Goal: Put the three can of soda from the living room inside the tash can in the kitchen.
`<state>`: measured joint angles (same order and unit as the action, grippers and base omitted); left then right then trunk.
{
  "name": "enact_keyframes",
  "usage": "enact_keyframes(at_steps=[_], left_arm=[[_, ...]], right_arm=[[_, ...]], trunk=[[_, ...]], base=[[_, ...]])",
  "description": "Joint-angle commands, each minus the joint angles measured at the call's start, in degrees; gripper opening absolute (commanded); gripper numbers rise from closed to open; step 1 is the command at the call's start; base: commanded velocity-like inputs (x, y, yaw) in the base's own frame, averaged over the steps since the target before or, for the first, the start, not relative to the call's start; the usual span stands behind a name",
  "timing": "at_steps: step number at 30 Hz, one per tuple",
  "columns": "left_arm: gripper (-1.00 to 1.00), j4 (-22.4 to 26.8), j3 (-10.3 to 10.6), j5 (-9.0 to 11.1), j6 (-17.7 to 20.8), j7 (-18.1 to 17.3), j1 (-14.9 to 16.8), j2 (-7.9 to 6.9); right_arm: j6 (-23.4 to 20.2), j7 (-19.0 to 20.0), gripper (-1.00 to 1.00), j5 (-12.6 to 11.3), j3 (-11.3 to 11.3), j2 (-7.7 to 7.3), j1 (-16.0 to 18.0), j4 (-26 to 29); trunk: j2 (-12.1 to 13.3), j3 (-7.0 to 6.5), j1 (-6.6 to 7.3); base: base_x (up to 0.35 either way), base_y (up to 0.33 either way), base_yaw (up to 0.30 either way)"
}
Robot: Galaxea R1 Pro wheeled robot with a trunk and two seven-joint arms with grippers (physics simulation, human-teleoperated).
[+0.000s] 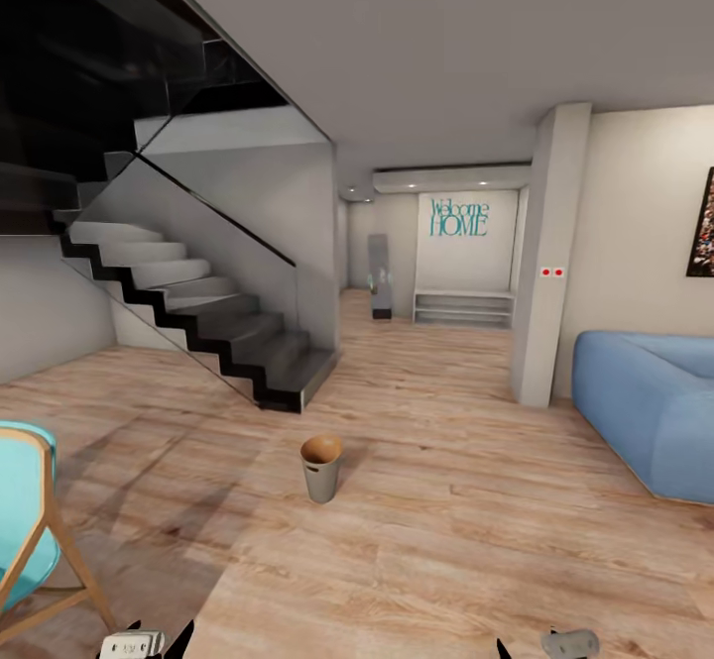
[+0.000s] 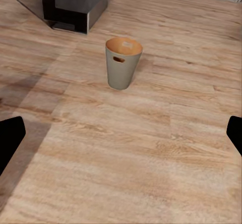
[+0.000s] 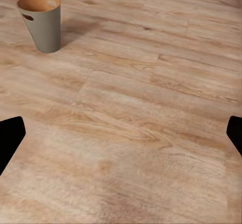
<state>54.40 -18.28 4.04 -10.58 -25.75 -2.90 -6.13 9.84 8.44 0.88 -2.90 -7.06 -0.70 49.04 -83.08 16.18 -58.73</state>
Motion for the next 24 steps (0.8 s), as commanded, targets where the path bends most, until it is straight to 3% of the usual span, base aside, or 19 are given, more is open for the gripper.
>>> enact_keyframes(at_steps=[1, 24], left_arm=[[1.0, 0.0, 0.0, 0.0, 0.0, 0.0, 0.0, -0.01], [1.0, 0.0, 0.0, 0.0, 0.0, 0.0, 0.0, 0.0]], right_arm=[[0.0, 0.0, 1.0, 0.0, 0.0, 0.01, 0.0, 0.0], [0.0, 0.0, 1.0, -0.1, 0.0, 0.02, 0.0, 0.0]], trunk=[[0.0, 0.0, 0.0], [0.0, 0.0, 0.0]], base=[[0.272, -0.102, 0.0], [0.272, -0.024, 0.0]])
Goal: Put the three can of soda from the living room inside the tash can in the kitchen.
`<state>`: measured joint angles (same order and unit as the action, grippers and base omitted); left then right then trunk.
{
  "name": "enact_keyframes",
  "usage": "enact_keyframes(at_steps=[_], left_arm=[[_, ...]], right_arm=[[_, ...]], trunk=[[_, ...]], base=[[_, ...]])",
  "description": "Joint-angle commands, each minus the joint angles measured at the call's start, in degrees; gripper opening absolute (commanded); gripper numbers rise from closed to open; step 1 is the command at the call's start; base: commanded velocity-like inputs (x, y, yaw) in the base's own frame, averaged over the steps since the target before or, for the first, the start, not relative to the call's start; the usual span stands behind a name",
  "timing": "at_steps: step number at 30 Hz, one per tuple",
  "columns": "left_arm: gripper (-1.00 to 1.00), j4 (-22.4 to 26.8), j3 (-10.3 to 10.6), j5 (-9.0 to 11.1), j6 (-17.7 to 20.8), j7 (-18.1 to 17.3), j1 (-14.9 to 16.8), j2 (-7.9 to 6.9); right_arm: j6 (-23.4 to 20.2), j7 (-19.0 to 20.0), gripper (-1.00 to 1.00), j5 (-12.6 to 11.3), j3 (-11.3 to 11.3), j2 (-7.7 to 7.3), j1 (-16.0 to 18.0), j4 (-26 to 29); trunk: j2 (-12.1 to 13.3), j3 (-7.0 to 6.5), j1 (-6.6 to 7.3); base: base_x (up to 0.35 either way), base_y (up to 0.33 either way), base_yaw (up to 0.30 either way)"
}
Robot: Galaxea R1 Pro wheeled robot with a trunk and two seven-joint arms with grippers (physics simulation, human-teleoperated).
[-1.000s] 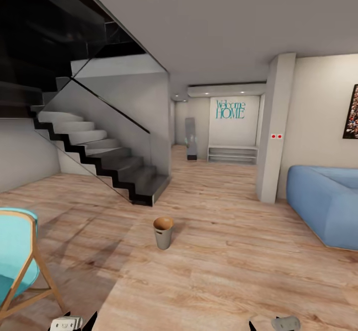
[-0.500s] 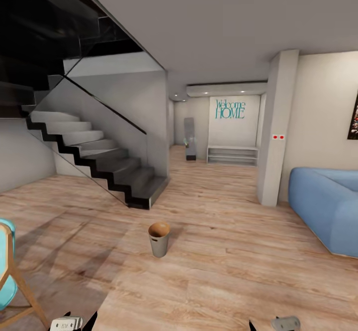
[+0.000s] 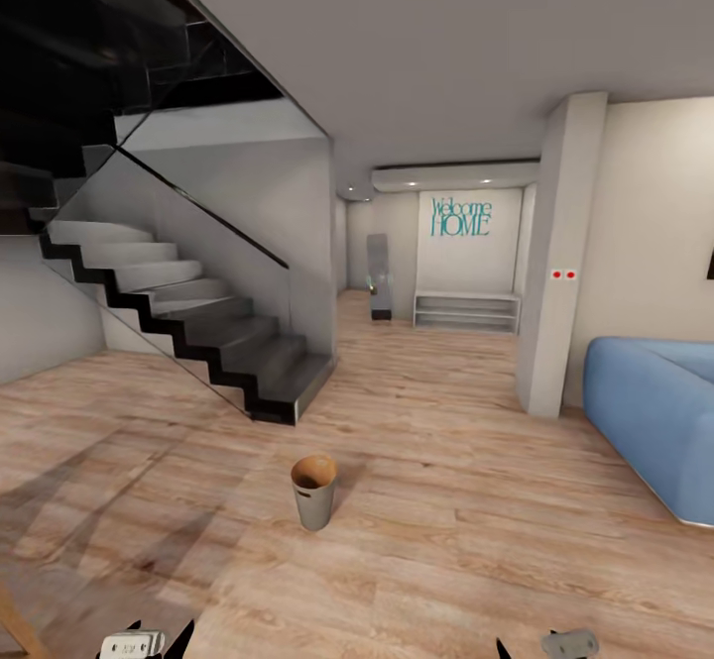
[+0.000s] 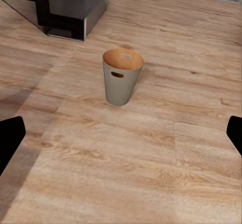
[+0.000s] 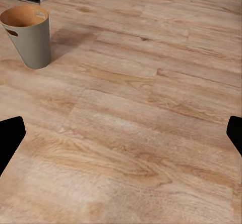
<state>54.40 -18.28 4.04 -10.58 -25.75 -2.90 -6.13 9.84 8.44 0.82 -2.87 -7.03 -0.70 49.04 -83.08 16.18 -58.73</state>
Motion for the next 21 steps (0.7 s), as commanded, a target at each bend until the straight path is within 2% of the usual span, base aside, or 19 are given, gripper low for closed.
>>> enact_keyframes(at_steps=[1, 10, 21], left_arm=[[1.0, 0.0, 0.0, 0.0, 0.0, 0.0, 0.0, 0.01], [1.0, 0.0, 0.0, 0.0, 0.0, 0.0, 0.0, -0.01], [1.0, 0.0, 0.0, 0.0, -0.1, 0.0, 0.0, 0.01]], right_arm=[[0.0, 0.0, 1.0, 0.0, 0.0, 0.0, 0.0, 0.0], [0.0, 0.0, 1.0, 0.0, 0.1, 0.0, 0.0, 0.0], [0.0, 0.0, 1.0, 0.0, 0.0, 0.0, 0.0, 0.0]], trunk=[[0.0, 0.0, 0.0], [0.0, 0.0, 0.0], [0.0, 0.0, 0.0]], base=[[0.272, -0.001, 0.0], [0.272, 0.0, 0.021], [0.271, -0.059, 0.148]])
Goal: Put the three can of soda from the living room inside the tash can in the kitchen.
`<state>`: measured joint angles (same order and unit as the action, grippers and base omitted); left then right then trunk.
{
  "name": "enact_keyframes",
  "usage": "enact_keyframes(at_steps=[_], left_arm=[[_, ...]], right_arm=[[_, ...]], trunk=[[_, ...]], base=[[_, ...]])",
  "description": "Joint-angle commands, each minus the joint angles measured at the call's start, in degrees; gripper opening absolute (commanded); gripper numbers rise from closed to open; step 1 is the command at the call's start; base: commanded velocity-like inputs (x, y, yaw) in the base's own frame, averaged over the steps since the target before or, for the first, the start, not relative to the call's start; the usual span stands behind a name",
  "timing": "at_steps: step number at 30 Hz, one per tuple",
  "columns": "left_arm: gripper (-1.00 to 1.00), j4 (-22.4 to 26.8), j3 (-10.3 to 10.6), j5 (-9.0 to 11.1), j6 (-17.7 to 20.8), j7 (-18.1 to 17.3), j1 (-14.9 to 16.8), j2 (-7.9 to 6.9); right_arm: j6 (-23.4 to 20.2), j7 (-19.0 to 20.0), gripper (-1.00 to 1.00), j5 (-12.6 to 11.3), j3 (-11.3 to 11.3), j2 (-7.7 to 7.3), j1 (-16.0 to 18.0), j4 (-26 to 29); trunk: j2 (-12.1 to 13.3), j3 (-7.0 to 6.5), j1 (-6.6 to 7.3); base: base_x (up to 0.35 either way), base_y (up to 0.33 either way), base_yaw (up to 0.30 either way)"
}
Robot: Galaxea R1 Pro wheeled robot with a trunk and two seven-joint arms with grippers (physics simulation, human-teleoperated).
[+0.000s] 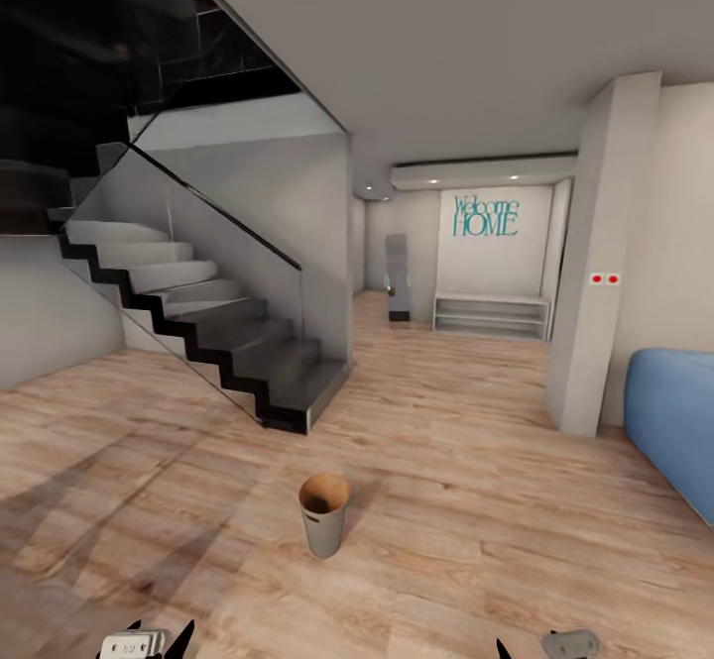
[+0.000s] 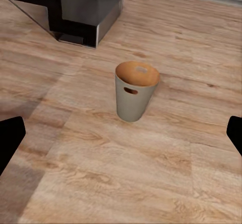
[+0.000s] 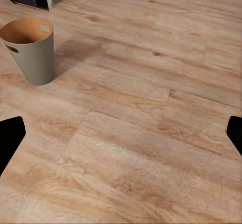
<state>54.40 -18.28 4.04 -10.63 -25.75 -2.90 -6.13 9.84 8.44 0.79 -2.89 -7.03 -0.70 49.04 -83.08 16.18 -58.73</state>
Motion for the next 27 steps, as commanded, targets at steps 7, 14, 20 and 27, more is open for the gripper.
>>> enact_keyframes(at_steps=[7, 14, 20, 27], left_arm=[[1.0, 0.0, 0.0, 0.0, 0.0, 0.0, 0.0, -0.02], [1.0, 0.0, 0.0, 0.0, 0.0, 0.0, 0.0, -0.01], [1.0, 0.1, 0.0, 0.1, -0.1, 0.0, 0.0, -0.02], [1.0, 0.1, 0.0, 0.1, -0.1, 0.0, -0.1, -0.03]], right_arm=[[0.0, 0.0, 1.0, 0.0, 0.0, 0.0, 0.0, 0.0], [0.0, 0.0, 1.0, 0.0, 0.0, 0.0, 0.0, 0.0], [0.0, 0.0, 1.0, 0.0, 0.0, 0.0, 0.0, 0.0], [0.0, 0.0, 1.0, 0.0, 0.0, 0.0, 0.0, 0.0]], trunk=[[0.0, 0.0, 0.0], [0.0, 0.0, 0.0], [0.0, 0.0, 0.0], [0.0, -0.08, 0.0]], base=[[0.269, -0.152, 0.198], [0.265, -0.175, 0.206], [0.26, -0.182, 0.209], [0.255, -0.186, 0.216]])
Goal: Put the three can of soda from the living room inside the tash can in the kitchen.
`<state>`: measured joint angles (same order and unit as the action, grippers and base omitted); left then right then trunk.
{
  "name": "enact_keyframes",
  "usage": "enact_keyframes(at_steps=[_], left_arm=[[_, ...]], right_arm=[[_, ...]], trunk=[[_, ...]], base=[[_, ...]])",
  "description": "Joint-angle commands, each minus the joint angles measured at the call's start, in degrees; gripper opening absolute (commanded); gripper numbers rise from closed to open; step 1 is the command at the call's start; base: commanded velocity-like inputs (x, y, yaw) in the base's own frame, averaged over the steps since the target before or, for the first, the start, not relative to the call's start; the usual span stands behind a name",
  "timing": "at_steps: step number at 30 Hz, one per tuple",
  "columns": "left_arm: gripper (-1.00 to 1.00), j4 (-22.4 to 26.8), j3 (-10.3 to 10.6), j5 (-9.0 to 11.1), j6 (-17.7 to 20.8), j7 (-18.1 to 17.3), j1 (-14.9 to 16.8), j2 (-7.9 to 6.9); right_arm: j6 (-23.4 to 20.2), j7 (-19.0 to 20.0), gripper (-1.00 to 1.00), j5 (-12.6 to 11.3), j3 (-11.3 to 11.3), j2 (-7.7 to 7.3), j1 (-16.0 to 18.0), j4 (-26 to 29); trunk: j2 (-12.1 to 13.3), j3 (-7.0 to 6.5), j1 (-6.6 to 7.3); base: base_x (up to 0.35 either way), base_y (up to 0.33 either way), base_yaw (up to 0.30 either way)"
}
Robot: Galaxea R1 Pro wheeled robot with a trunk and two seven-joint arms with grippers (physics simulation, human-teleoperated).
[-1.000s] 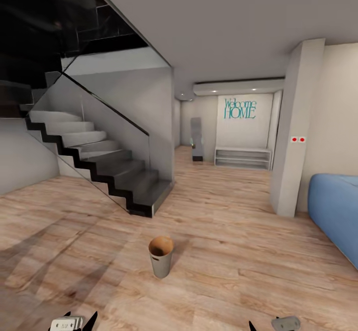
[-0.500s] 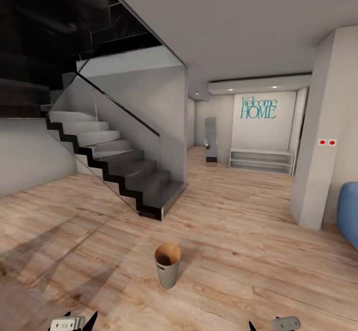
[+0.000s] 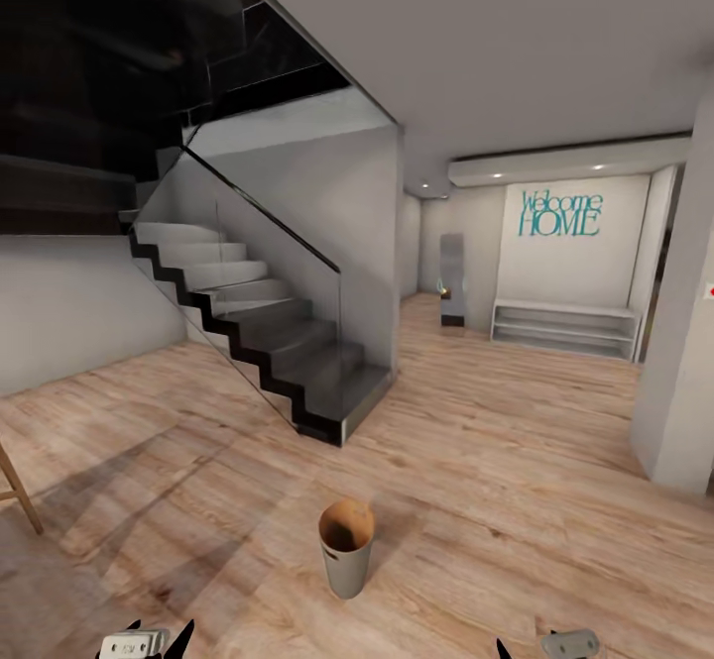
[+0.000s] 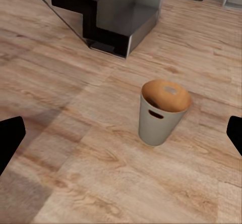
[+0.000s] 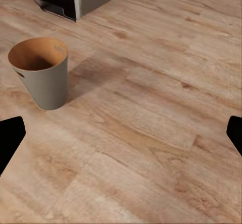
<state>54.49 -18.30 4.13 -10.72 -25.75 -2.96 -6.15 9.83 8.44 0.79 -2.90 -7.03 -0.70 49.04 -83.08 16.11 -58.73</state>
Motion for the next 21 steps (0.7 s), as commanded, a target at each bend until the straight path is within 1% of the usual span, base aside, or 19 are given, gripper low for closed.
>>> enact_keyframes(at_steps=[1, 12, 15, 21], left_arm=[[1.0, 0.0, 0.0, 0.0, 0.0, 0.0, 0.0, 0.0], [1.0, 0.0, 0.0, 0.0, 0.0, 0.0, 0.0, 0.0], [1.0, 0.0, 0.0, 0.0, 0.0, 0.0, 0.0, 0.0], [1.0, 0.0, 0.0, 0.0, 0.0, 0.0, 0.0, 0.0]], right_arm=[[0.0, 0.0, 1.0, 0.0, 0.0, 0.0, 0.0, 0.0], [0.0, 0.0, 1.0, 0.0, 0.0, 0.0, 0.0, 0.0], [0.0, 0.0, 1.0, 0.0, 0.0, 0.0, 0.0, 0.0], [0.0, 0.0, 1.0, 0.0, 0.0, 0.0, 0.0, 0.0]], trunk=[[0.0, -0.02, 0.0], [0.0, -0.31, 0.0], [0.0, -0.34, 0.0], [0.0, -0.36, 0.0]], base=[[0.254, -0.187, 0.226], [0.252, -0.189, 0.224], [0.248, -0.191, 0.099], [0.247, -0.192, 0.03]])
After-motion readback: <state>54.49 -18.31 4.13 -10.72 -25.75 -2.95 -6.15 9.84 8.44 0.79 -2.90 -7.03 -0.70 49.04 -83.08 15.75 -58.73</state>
